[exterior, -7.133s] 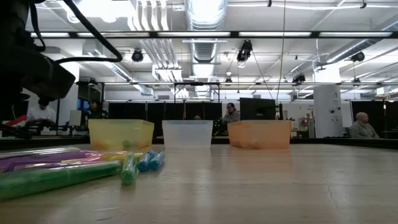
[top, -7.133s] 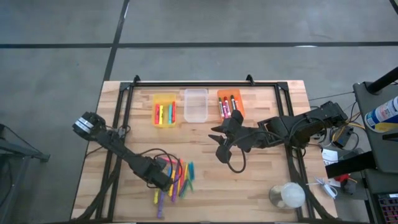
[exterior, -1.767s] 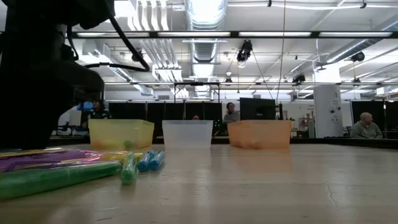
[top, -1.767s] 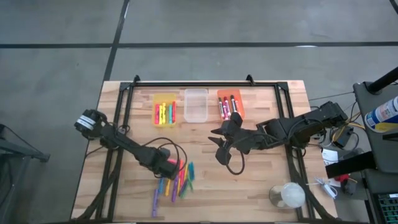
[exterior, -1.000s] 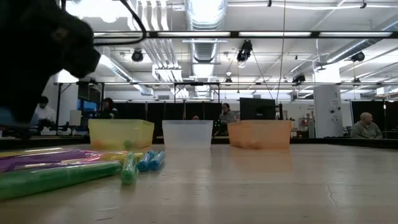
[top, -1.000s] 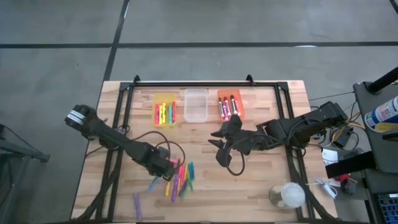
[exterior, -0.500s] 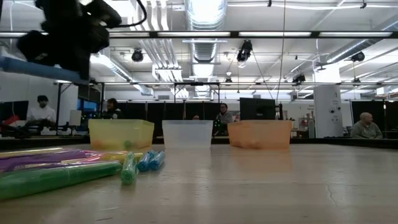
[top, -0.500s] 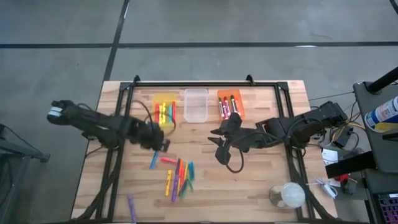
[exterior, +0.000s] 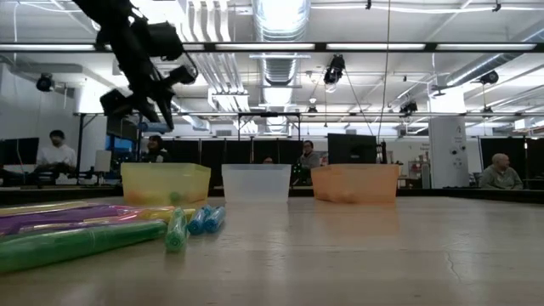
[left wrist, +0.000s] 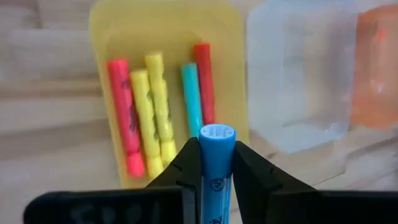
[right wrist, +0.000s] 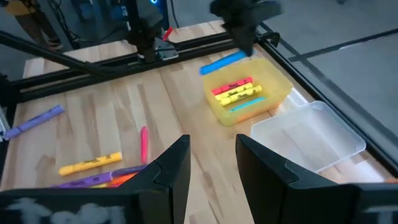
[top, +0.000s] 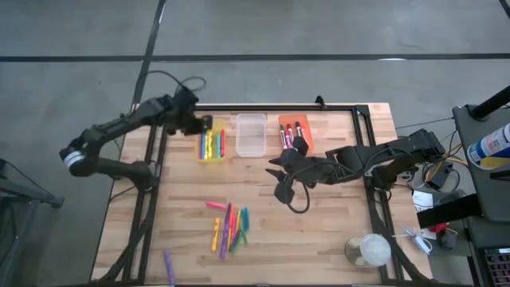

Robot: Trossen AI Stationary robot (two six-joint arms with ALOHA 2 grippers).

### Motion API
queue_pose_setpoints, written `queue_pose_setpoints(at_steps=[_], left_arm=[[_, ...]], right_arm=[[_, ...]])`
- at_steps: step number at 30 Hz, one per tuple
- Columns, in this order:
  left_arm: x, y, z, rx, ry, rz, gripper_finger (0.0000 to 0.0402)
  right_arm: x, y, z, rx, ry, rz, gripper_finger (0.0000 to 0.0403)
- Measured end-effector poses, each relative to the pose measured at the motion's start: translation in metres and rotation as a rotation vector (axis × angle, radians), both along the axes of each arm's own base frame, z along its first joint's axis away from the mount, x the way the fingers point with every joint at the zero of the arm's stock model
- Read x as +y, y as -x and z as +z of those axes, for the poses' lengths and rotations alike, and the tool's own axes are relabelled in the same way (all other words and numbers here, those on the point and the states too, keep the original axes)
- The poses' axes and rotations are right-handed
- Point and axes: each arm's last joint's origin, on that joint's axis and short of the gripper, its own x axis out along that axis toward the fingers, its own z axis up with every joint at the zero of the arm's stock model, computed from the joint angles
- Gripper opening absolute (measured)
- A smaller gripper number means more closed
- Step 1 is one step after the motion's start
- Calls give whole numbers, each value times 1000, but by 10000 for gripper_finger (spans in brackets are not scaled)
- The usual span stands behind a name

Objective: Pick & Place Markers
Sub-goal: Put the blue highlighter pen into the yellow bin

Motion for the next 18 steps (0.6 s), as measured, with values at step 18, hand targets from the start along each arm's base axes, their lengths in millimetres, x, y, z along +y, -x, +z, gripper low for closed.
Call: queue_pose_setpoints(at_steps=[18], left_arm=[[57,-34,-59,92,188,-38,61]], right_arm=[[-1,0,0,14,36,21,121]])
